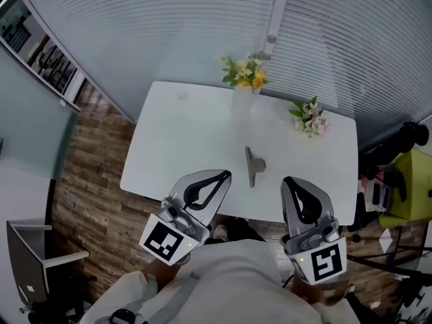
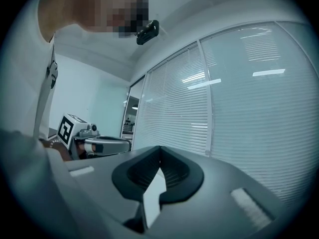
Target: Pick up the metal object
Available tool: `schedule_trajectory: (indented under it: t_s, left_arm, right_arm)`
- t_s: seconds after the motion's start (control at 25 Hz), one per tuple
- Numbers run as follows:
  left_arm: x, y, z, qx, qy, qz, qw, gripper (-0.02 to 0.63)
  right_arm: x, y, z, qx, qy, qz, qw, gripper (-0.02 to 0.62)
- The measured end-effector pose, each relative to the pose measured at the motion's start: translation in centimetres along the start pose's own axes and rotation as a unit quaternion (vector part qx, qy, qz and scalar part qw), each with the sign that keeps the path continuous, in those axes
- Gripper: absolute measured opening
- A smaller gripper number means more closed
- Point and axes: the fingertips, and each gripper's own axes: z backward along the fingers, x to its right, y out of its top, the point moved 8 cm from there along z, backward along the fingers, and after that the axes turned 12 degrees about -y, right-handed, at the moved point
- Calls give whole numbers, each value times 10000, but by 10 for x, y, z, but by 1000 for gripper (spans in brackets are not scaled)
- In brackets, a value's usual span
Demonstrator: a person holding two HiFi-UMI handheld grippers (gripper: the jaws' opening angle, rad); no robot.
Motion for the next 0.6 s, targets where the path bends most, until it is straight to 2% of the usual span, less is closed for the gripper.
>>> schedule_trajectory:
  t_s: [0.4,0.6]
  left_arm:
    - [-16,-3,-74,-30,16,-43,10000,5]
    - [-17,-8,-104,-54,51,-46,10000,5]
  right_arm:
    - [72,-7,-22,144,28,-19,9999,5]
    - [102,-16,-27,45,114,-60,9999,5]
